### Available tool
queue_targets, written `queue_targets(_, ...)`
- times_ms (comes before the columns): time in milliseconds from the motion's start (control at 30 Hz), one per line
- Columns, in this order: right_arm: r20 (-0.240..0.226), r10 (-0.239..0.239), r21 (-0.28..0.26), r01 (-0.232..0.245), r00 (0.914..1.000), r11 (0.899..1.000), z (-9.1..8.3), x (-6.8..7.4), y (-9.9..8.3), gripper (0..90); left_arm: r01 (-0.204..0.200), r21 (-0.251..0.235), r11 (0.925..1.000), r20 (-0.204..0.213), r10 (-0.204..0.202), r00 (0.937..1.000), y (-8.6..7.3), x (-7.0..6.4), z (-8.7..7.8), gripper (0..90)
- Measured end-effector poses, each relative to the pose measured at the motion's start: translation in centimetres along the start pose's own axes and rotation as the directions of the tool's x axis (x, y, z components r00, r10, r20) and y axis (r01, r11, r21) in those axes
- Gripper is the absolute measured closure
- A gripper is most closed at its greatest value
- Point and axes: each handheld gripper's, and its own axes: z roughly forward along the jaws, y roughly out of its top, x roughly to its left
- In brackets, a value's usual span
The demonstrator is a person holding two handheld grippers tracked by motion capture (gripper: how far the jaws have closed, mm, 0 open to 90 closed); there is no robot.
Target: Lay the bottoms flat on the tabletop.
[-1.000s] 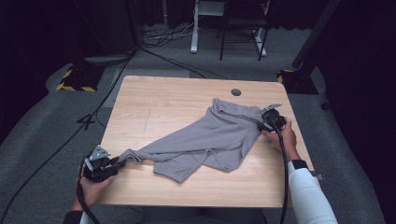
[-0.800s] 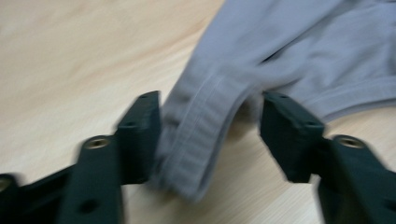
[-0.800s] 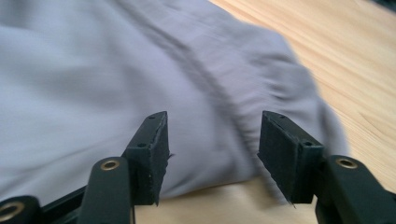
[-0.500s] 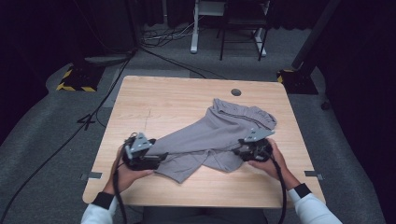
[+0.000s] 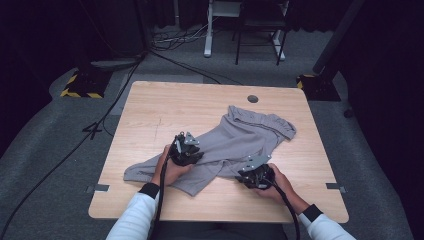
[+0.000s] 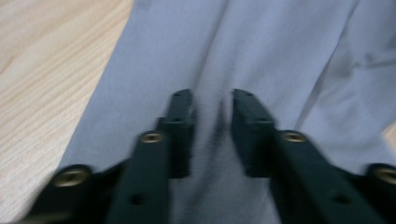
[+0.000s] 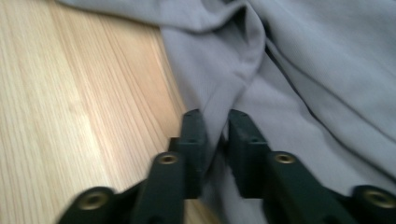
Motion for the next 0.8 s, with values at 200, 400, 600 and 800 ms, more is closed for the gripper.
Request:
queue_targets(200, 0.011, 0.01, 0.026, -0.011, 0.9999, 1.0, -2.2, -1.0, -2.4, 86.4, -0.026, 0.064, 0.9976, 0.019, 0.025, 0.9995, -1.6, -0.1, -1.9, 88.7)
queue_targets(400, 0.031, 0.051, 0.016, -0.051, 0.9982, 0.999, -4.2, -2.0, -4.1, 86.7, -0.009, 0.132, 0.9912, -0.014, 0.011, 0.9998, -4.8, 0.3, -5.1, 88.7)
queue_targets(600, 0.057, 0.131, -0.022, -0.13, 0.9897, 0.991, -7.2, -3.7, -6.5, 62.4, -0.034, 0.175, 0.9841, 0.081, 0.02, 0.9965, -7.1, -0.8, -8.2, 82.7)
queue_targets(800, 0.182, 0.214, -0.154, -0.187, 0.9598, 0.97, -9.9, -6.7, -7.0, 52.4, -0.068, 0.031, 0.9972, 0.146, 0.063, 0.9873, -4.9, -2.2, -10.4, 66.9)
